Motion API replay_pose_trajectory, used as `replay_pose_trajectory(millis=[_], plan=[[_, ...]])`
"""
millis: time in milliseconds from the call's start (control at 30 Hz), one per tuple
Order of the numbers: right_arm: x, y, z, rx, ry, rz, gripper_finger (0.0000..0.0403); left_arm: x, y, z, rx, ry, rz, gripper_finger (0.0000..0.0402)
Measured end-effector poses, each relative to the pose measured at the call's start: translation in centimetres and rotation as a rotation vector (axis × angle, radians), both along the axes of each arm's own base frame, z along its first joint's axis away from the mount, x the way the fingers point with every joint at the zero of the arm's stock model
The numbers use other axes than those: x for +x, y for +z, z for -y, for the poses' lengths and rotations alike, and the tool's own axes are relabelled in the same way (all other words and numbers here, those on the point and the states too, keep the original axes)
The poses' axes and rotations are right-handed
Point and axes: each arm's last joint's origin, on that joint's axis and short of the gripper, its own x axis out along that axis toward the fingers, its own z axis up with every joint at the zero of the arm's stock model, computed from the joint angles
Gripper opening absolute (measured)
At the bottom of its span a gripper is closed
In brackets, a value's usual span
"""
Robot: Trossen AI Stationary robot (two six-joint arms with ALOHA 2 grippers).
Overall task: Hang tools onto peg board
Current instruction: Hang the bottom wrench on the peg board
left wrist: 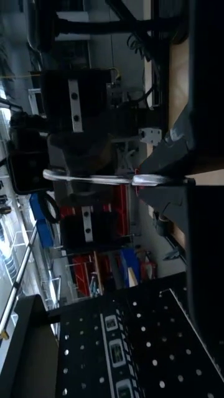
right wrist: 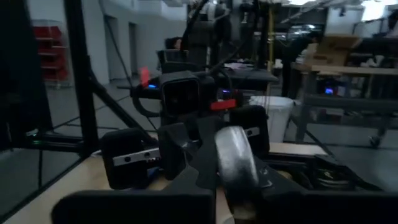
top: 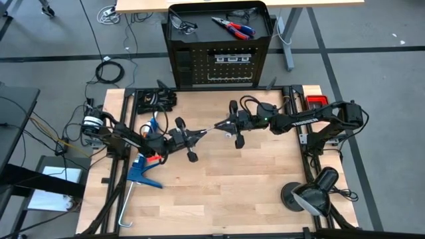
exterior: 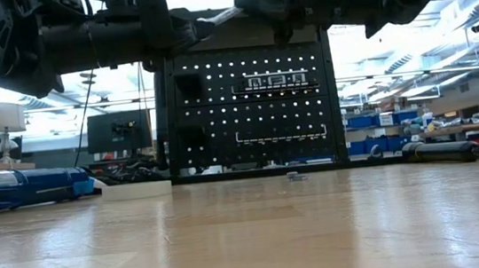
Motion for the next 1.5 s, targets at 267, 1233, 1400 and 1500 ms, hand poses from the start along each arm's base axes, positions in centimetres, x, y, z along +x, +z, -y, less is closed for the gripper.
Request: replay_pose_trajectory(millis=[267, 1233, 1400, 1500], plan=[[-0.3, -0.3, 1.9, 0.053, -0.042, -0.042, 0.0022, -0.1, -0.2, -0.4, -0.036, 0.126, -0.022, 0.0077], [0.8, 2.1, 2.1, 0.026, 0.009, -0.697, 0.0023, 5.8, 0.6, -3.0, -0.203, 0.044, -0.408, 0.0168], [0.9, 2.1, 1.9, 0.010, -0.009, -0.700, 0.0029, 6.9, 1.8, -4.1, -0.187, -0.009, -0.446, 0.0163], [0.9, 2.1, 2.0, 0.002, -0.030, -0.695, 0.0026, 7.1, 2.1, -4.5, -0.190, -0.040, -0.460, 0.0141]])
